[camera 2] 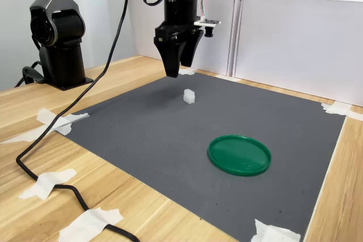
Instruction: Grasp a white terminal and put it on the green lid.
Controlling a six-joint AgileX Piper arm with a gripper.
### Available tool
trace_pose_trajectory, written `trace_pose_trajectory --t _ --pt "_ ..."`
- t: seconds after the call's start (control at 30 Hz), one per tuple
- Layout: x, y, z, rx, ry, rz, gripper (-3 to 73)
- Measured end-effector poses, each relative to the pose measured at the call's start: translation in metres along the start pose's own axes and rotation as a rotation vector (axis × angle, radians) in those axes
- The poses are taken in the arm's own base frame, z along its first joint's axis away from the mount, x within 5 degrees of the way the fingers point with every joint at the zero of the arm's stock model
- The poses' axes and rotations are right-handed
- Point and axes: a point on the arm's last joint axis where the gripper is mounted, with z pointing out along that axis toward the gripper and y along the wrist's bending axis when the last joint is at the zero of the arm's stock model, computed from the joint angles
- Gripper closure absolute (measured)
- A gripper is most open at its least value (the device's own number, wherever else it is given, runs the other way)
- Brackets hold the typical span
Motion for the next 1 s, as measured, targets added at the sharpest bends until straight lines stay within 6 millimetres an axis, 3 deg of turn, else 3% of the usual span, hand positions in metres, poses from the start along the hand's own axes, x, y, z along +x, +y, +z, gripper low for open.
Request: trace_pose_trajectory --t 0.3,0.73,1.0 --pt "-0.016 0.002 0.019 0.001 0.008 0.087 1.0" --pt "-0.022 0.003 0.043 -0.013 0.031 0.116 15.9" --pt "-0.023 0.003 0.048 -0.01 0.035 0.116 17.0"
